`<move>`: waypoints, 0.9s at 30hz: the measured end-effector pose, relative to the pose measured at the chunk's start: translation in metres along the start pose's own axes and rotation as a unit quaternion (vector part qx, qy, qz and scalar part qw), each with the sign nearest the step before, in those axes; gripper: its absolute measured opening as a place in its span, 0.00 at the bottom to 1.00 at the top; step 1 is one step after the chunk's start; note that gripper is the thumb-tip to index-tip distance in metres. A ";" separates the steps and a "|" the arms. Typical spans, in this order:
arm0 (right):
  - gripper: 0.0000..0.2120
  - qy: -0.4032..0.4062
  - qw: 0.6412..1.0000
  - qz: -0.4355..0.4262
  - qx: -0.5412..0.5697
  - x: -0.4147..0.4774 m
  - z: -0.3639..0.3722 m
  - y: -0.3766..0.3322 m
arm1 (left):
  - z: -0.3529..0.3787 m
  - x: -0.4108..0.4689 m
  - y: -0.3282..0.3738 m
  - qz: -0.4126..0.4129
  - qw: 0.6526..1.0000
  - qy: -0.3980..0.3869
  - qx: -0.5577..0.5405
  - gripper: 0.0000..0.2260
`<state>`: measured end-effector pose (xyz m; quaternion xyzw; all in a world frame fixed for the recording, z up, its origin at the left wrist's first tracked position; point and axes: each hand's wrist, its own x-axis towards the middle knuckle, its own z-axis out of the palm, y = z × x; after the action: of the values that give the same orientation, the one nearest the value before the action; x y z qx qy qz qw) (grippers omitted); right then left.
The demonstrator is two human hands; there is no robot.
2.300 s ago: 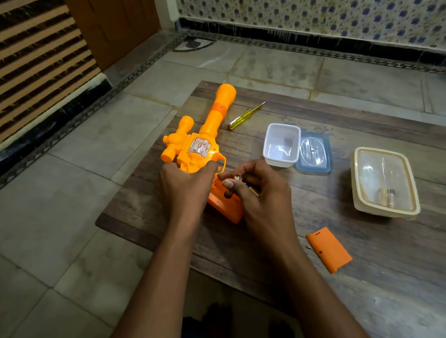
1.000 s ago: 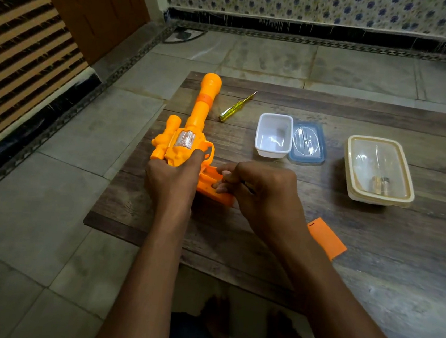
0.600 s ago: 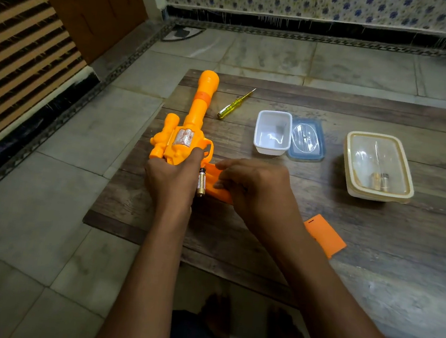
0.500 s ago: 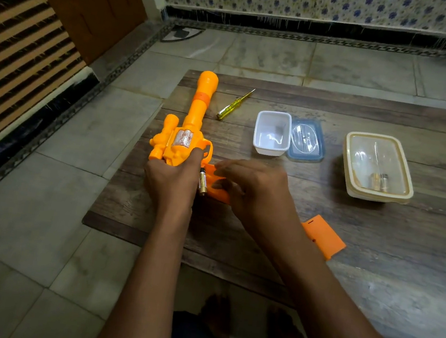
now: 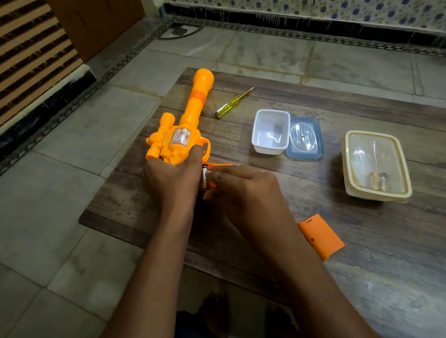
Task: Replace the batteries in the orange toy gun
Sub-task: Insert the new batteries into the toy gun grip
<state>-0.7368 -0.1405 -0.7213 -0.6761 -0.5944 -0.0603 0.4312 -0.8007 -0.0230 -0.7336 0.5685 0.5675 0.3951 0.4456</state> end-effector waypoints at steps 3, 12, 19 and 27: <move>0.10 -0.067 0.997 0.033 -0.028 -0.003 0.003 -0.001 | 0.000 0.001 0.000 -0.002 1.000 -0.002 0.014 0.23; 0.17 -0.065 0.992 0.104 -0.040 -0.004 0.013 -0.014 | -0.003 0.000 0.003 -0.022 1.000 -0.014 0.008 0.21; 0.16 0.007 0.993 0.097 -0.066 -0.001 0.008 -0.014 | -0.003 -0.001 0.003 -0.023 1.000 -0.018 0.004 0.19; 0.20 -0.038 0.989 0.050 -0.134 0.003 -0.010 -0.008 | -0.007 -0.002 0.006 -0.036 0.999 -0.026 0.002 0.21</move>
<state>-0.7389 -0.1452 -0.7092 -0.7583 -0.5622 -0.0922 0.3168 -0.8053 -0.0243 -0.7259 0.5586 0.5768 0.3625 0.4732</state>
